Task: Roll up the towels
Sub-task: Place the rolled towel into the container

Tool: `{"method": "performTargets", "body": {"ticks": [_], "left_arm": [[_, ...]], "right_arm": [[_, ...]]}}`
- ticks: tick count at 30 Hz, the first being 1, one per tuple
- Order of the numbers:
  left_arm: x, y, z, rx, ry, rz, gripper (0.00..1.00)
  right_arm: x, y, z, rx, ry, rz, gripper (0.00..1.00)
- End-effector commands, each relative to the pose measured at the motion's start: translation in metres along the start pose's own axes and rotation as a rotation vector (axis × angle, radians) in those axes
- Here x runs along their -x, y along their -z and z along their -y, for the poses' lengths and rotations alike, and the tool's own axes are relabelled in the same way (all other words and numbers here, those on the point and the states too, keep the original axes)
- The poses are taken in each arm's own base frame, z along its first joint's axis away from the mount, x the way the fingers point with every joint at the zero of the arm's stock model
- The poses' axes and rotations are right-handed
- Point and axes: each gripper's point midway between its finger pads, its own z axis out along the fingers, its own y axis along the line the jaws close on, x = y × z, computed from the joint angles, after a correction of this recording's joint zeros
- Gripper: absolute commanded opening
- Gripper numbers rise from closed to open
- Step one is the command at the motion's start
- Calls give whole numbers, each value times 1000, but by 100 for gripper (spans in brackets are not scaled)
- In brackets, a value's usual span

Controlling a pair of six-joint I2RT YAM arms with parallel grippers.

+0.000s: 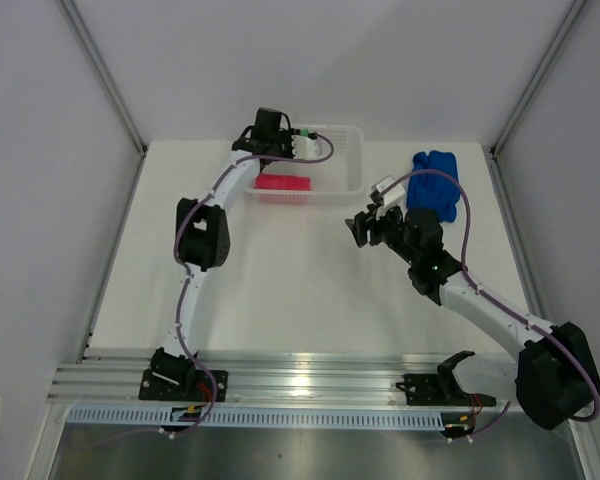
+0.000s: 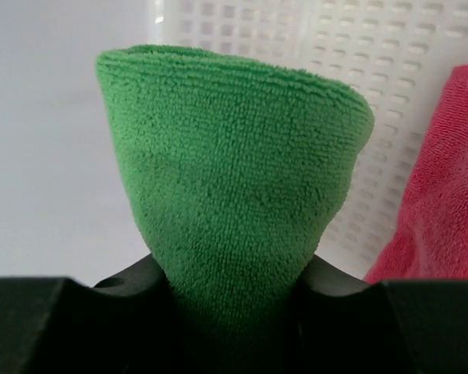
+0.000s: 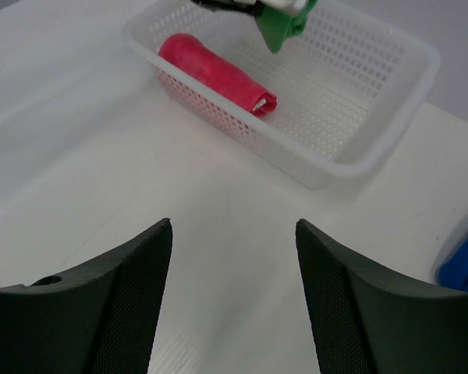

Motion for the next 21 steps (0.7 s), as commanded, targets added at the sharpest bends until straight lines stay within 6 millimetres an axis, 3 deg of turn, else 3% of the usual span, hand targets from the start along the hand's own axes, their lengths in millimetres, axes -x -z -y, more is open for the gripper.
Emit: {"method": "performTargets", "body": {"ticks": [1,5,11,21], "left_arm": [[8,-13,-12,22,-199,69,18],[10,-25,7,-32,-190,110,31],[-9,-32,30,-105,-194,77,37],[-28,-22,28,-136,9,109,49]], "right_arm": [[31,-9,8,-27,-26,71,67],[37,-15,17,-68,-31,53,67],[44,-22,29,-119,-18,38,67],[52,-38,40,-179,-63,42,67]]}}
